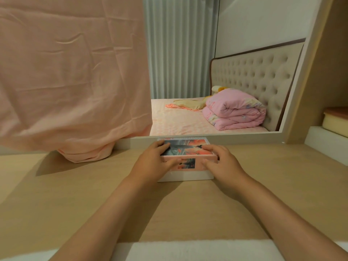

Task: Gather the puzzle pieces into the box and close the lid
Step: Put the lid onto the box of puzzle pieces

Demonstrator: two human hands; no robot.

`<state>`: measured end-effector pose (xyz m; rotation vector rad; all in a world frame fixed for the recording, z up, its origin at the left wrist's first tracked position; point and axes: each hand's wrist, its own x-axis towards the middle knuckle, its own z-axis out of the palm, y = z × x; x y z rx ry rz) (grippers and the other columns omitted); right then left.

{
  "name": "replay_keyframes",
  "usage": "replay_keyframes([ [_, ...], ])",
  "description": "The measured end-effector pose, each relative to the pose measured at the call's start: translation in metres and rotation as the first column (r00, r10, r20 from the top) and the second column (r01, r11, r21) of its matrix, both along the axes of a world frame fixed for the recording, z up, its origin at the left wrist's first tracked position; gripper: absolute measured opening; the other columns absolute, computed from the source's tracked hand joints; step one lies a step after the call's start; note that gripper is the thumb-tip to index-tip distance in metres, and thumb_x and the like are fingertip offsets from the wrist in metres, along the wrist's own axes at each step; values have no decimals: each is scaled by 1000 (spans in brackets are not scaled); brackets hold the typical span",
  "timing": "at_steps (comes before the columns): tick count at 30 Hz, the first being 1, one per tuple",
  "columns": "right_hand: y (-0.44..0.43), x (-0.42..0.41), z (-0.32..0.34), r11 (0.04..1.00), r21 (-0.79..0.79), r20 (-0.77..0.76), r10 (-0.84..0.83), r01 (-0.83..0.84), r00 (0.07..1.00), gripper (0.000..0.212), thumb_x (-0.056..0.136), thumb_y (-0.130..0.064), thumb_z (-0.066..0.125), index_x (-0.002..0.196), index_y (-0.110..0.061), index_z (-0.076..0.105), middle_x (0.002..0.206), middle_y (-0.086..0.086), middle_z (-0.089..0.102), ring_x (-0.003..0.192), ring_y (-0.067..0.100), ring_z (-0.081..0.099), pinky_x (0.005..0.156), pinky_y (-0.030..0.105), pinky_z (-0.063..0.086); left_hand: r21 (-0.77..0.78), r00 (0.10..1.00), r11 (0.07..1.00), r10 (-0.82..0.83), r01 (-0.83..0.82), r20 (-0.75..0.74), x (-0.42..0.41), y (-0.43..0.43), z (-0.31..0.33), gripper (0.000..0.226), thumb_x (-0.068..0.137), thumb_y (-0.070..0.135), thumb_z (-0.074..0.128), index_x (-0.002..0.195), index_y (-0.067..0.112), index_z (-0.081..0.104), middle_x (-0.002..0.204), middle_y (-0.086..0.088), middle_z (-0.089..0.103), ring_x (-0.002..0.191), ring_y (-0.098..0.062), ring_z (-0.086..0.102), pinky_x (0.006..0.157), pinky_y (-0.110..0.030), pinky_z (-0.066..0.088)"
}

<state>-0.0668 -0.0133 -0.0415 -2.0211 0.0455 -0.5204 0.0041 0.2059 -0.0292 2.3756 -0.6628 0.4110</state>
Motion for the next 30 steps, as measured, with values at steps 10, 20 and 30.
replay_keyframes([
  [10,-10,45,40,937,-344,-187,-1,-65,982,52,97,-55,43,142,-30,51,151,-5,41,136,15,41,110,36,34,301,978,948,-46,107,-204,34,-18,52,48,102,48,29,138,24,51,149,-3,44,133,-25,42,107,-42,35],
  [20,-16,68,38,860,-433,-388,91,-268,917,48,99,-54,37,138,-33,54,145,-5,47,131,16,46,113,44,36,371,953,916,-38,154,-301,47,-27,35,62,100,54,34,154,24,27,159,3,28,141,-22,32,111,-37,27],
  [30,-12,57,14,852,-484,-339,26,-198,940,61,100,-50,39,156,-29,26,166,-3,9,152,16,10,121,36,13,421,974,897,-40,134,-224,43,-23,7,63,101,55,29,155,26,18,161,4,19,146,-18,15,117,-35,15],
])
